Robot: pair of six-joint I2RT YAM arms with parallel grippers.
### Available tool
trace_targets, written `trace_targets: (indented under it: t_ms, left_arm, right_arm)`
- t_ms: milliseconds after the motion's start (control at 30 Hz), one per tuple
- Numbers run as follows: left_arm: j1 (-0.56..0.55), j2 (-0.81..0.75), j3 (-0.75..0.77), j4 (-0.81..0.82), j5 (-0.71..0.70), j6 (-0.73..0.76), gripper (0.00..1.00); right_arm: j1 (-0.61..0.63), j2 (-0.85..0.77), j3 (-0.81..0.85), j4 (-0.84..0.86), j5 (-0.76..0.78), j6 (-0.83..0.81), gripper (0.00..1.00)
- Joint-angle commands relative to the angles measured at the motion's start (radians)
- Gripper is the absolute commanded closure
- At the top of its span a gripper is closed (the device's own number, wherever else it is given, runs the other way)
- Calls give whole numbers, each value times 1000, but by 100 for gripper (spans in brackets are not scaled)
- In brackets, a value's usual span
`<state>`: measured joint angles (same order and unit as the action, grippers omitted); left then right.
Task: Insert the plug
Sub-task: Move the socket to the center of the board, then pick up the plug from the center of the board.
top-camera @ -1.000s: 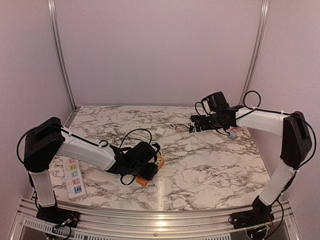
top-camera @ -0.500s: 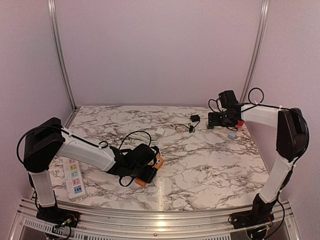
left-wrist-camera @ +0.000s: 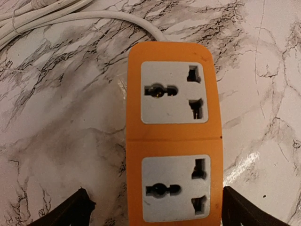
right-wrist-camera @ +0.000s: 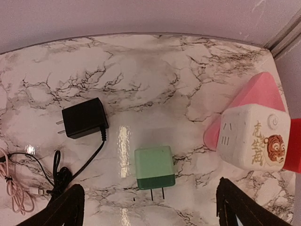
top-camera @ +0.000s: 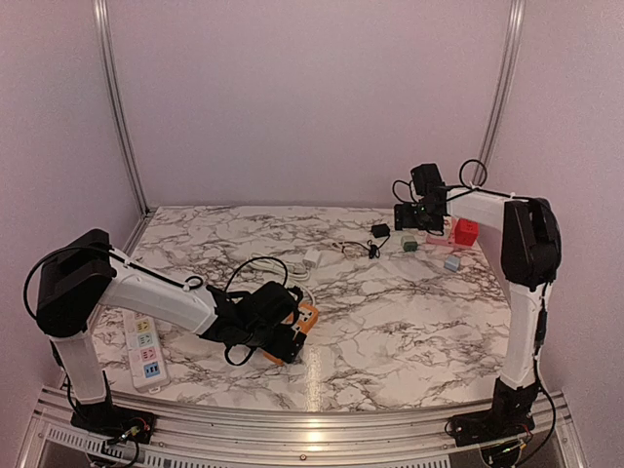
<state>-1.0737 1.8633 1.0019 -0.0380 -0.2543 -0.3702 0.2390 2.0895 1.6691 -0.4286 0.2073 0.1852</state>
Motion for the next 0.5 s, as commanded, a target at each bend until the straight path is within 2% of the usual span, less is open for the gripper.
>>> trace_targets:
  t_ms: [0, 233, 467]
  left_arm:
    - [-3, -71, -35, -44, -10, -31, 1]
    - [-3, -153, -72, -40, -75, -61, 1]
    - [-2, -242, -113, -40, -176, -95, 1]
  right_arm:
    - [-3, 105, 127, -24, -26, -5, 9]
    - [-3, 226, 259, -7, -126, 6, 10]
    - [-2, 311, 311, 16, -242, -6, 12]
